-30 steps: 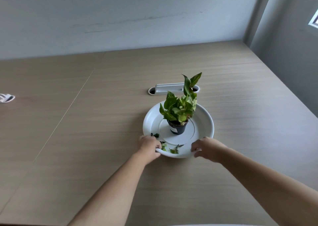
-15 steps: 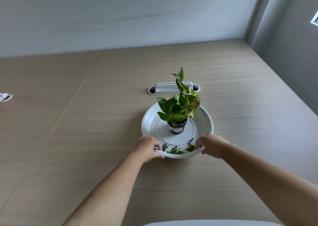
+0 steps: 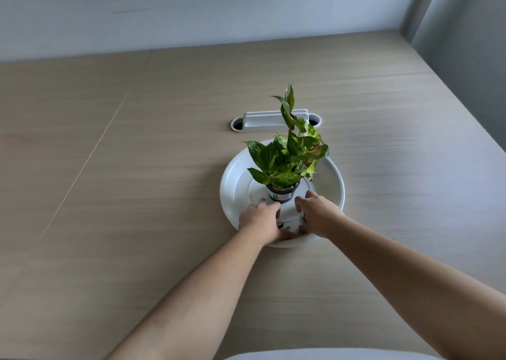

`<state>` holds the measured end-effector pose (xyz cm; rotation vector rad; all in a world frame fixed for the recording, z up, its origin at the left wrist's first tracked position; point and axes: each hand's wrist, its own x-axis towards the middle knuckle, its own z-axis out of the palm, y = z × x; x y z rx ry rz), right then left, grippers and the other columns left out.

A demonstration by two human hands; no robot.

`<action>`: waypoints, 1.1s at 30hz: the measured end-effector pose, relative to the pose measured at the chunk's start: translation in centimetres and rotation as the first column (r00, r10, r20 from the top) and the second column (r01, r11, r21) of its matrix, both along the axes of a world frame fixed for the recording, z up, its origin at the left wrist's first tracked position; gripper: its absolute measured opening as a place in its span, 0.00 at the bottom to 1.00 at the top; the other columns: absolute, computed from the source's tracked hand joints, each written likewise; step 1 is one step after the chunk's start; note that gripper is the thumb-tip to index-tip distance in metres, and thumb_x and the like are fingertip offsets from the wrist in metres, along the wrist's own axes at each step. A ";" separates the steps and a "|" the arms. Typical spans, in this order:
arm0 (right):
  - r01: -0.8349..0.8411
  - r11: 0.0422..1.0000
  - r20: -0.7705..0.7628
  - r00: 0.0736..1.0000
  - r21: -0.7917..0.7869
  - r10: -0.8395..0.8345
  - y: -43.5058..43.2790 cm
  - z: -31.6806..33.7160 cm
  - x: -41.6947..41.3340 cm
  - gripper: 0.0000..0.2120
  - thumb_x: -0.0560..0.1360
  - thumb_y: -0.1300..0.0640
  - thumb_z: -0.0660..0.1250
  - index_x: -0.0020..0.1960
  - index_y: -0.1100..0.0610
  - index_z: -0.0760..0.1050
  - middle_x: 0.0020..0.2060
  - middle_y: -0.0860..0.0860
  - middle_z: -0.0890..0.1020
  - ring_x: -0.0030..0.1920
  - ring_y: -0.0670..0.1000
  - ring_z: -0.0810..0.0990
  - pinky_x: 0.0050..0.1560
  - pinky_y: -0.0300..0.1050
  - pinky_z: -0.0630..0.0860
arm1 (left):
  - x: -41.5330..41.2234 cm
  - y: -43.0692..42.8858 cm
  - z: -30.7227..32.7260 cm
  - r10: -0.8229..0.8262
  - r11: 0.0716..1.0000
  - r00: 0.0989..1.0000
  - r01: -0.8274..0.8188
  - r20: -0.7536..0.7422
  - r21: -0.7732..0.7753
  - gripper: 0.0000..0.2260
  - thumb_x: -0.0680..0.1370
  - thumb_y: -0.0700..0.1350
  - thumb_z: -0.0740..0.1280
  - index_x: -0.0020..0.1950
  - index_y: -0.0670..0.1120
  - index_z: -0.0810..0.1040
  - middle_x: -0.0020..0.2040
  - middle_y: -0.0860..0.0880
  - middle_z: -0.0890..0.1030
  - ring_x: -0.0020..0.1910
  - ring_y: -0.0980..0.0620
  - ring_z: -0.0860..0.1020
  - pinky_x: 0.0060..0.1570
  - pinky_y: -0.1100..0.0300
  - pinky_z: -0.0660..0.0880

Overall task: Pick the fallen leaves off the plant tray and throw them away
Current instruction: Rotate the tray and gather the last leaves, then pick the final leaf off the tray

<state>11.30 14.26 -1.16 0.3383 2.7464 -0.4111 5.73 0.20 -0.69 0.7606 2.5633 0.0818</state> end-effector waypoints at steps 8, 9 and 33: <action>0.000 0.992 -0.007 1.000 -0.126 -0.001 0.9 -0.7 -0.1 0.09 0.66 0.66 0.68 0.45 0.59 0.80 0.42 0.52 0.73 0.39 0.53 0.73 0.41 0.42 0.72 | 0.6 0.2 -1.2 -0.074 0.990 0.997 0.078 -0.037 0.117 0.13 0.72 0.33 0.62 0.51 0.48 0.75 0.52 0.44 0.75 0.52 0.41 0.75 0.42 0.54 0.70; 0.009 0.991 -0.007 1.000 -0.131 -0.010 1.1 -0.7 -0.1 0.09 0.66 0.68 0.66 0.44 0.59 0.81 0.40 0.51 0.73 0.39 0.53 0.73 0.40 0.41 0.71 | 0.5 0.2 -1.2 -0.082 0.989 0.997 0.083 -0.015 0.126 0.10 0.72 0.35 0.65 0.49 0.48 0.77 0.51 0.44 0.76 0.51 0.41 0.76 0.42 0.54 0.70; 0.224 0.924 -0.104 0.958 -0.311 -0.267 1.3 2.3 0.3 0.07 0.69 0.70 0.67 0.41 0.62 0.83 0.33 0.50 0.79 0.37 0.49 0.77 0.33 0.34 0.72 | -3.1 -6.2 1.4 0.300 0.608 0.774 -0.605 0.557 0.513 0.11 0.69 0.29 0.73 0.33 0.43 0.79 0.32 0.46 0.79 0.32 0.54 0.78 0.34 0.69 0.79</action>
